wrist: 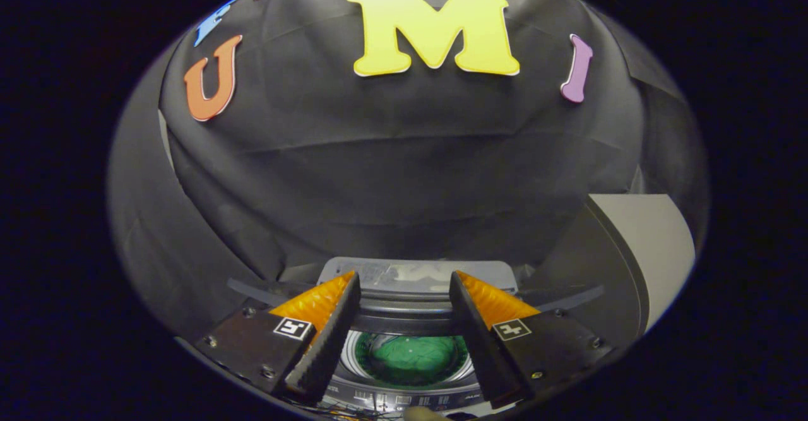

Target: Put the clothes into the washing machine and then close the washing machine lid.

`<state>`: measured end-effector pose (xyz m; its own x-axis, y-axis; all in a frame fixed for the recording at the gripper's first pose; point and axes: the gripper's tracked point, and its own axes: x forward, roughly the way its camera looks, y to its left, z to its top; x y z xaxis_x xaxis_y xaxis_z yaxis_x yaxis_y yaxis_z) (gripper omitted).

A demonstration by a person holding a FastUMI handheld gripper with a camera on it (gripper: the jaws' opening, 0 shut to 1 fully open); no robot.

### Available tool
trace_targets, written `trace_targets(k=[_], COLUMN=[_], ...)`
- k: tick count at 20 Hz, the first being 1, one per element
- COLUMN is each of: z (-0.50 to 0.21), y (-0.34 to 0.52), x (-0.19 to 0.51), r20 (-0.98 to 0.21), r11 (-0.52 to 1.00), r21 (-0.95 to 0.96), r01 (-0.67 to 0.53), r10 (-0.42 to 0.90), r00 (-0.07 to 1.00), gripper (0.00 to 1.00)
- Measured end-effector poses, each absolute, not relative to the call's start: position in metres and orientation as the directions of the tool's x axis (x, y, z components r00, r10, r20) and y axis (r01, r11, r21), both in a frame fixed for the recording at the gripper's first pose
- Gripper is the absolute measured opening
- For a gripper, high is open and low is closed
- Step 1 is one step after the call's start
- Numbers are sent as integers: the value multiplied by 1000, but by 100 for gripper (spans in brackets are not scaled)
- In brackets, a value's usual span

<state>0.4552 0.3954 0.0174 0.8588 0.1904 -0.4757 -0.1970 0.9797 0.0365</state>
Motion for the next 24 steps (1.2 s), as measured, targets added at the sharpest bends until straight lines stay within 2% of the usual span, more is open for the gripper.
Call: trace_targets(k=[11, 18, 24], z=[-62, -44, 1], y=[380, 367, 347], x=[392, 375, 342], r20=[-583, -559, -468], r11=[967, 967, 960], r21=[-24, -8, 8], r01=[-252, -254, -278], r10=[192, 206, 250], r00=[790, 803, 848], gripper=[90, 90, 90])
